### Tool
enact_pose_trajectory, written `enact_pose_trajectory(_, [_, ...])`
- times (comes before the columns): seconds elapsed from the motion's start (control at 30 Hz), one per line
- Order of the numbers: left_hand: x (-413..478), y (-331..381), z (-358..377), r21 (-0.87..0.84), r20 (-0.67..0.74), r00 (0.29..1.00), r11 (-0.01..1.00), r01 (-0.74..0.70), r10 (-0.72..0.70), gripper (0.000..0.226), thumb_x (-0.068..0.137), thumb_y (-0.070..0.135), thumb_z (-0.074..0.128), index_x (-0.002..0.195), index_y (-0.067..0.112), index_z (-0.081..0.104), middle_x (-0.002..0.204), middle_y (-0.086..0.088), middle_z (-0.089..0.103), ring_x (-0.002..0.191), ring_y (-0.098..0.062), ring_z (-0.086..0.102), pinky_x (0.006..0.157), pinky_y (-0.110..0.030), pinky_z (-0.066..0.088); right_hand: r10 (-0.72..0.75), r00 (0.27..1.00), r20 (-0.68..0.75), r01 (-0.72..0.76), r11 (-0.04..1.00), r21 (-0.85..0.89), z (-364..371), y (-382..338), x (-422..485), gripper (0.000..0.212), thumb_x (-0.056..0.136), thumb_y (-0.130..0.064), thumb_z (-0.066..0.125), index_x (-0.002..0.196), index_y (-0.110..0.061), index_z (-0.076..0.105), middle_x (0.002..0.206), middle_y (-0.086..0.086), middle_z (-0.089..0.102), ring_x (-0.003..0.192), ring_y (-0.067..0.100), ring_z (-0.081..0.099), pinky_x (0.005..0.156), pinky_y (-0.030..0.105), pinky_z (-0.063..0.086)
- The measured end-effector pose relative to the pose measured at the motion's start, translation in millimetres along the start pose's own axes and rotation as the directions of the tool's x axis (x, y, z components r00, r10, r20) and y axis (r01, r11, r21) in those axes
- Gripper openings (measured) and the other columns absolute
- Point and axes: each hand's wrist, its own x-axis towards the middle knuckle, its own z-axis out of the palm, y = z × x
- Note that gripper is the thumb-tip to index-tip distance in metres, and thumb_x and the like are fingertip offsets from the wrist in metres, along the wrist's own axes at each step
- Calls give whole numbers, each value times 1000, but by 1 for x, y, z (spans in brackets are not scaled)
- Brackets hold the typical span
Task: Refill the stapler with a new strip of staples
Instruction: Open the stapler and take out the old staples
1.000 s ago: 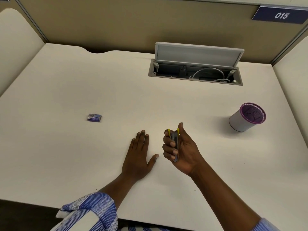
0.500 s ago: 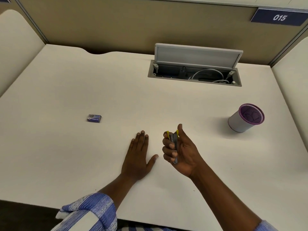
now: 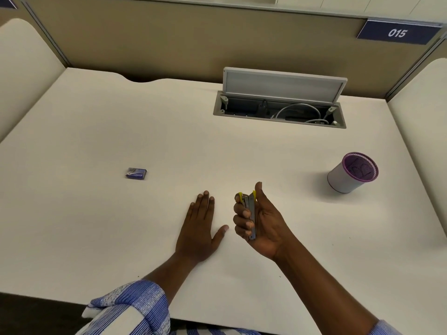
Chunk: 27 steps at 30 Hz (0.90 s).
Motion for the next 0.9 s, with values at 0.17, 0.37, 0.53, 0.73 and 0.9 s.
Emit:
enact_pose_trajectory(0.17, [0, 1, 1, -1, -10, 1000, 1000, 2, -2, 85, 99, 63, 31, 161, 7, 13, 171, -9, 3, 158, -21, -1, 128, -39, 6, -328, 923, -200, 148, 784, -602, 3, 1, -3, 57, 88, -76, 49, 93, -19, 58, 66, 0, 56, 49, 12, 45, 50, 27, 36])
enact_pose_trajectory(0.37, [0, -2, 3, 4, -20, 1000, 1000, -3, 3, 85, 100, 61, 34, 161, 7, 14, 171, -10, 4, 158, -22, 0, 128, -40, 7, -723, 679, 124, 90, -85, -992, -6, 0, -6, 41, 84, -79, 49, 101, -42, 46, 98, -31, 64, 89, -12, 64, 68, 8, 44])
enact_pose_trajectory(0.53, [1, -3, 5, -4, -12, 1000, 1000, -1, 1, 86, 99, 63, 32, 161, 8, 11, 171, -10, 2, 158, -22, -1, 128, -40, 6, -753, 623, 210, 9, -261, -965, -12, -4, -7, 38, 89, -76, 44, 96, -39, 44, 79, -30, 60, 79, -20, 57, 62, 6, 38])
enact_pose_trajectory(0.73, [1, -3, 5, -12, -8, 1000, 1000, 2, -2, 86, 99, 64, 29, 161, 8, 11, 171, -10, 2, 158, -22, -1, 128, -41, 8, -764, 608, 217, 10, -266, -964, -13, -4, -8, 46, 84, -80, 46, 99, -37, 47, 82, -28, 64, 83, -19, 60, 67, 3, 39])
enact_pose_trajectory(0.9, [1, -2, 5, -9, 10, 1000, 1000, 5, -5, 86, 99, 65, 27, 161, 9, 9, 171, -9, 0, 158, -21, -3, 128, -40, 6, -767, 613, 188, 43, -206, -978, -15, -3, -6, 43, 86, -73, 53, 96, -31, 49, 81, -20, 66, 79, -4, 65, 61, 9, 42])
